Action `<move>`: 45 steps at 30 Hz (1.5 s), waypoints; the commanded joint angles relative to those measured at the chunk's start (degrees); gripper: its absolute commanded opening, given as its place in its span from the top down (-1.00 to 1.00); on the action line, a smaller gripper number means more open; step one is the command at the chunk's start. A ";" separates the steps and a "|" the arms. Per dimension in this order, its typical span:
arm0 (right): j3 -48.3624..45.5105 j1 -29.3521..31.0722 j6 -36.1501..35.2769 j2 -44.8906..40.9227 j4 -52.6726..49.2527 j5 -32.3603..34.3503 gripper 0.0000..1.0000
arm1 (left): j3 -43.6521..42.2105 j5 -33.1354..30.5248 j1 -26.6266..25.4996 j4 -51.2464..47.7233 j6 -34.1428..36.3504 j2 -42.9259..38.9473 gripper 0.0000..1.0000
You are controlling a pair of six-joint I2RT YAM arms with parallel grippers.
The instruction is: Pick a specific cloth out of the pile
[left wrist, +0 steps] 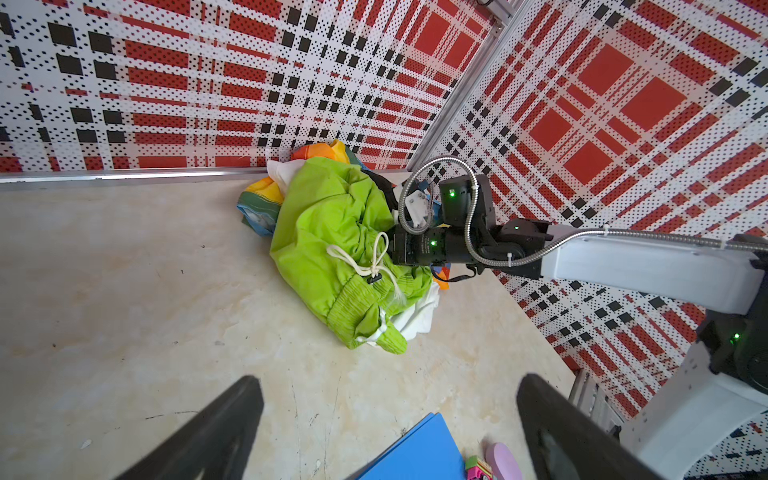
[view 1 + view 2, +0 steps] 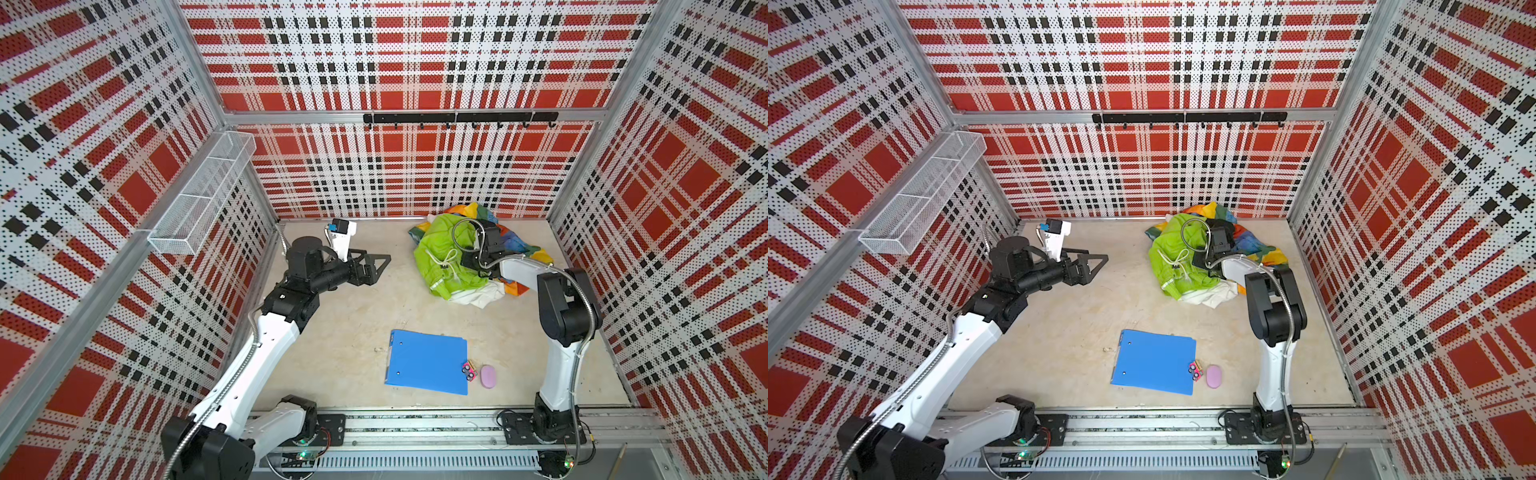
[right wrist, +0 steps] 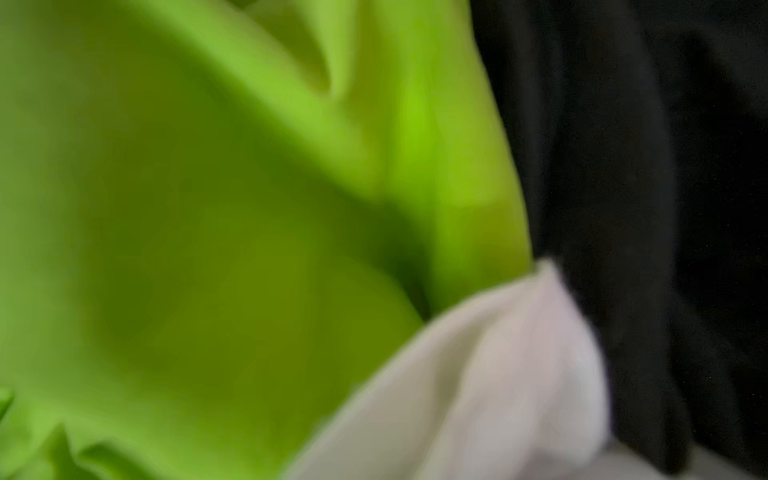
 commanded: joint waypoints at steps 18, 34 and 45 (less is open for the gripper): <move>-15.33 -9.06 -2.42 -27.89 4.12 -2.79 -0.65 | 0.01 1.32 -2.89 1.29 1.56 -1.00 -0.98; -21.84 -25.82 -1.03 -26.14 7.55 -9.79 -1.00 | 2.02 -4.57 -11.41 -5.18 8.36 0.87 -0.98; -17.23 -25.82 -0.90 -13.80 8.51 -15.79 -1.00 | 0.34 -2.14 -10.53 -4.80 9.01 -1.38 -0.98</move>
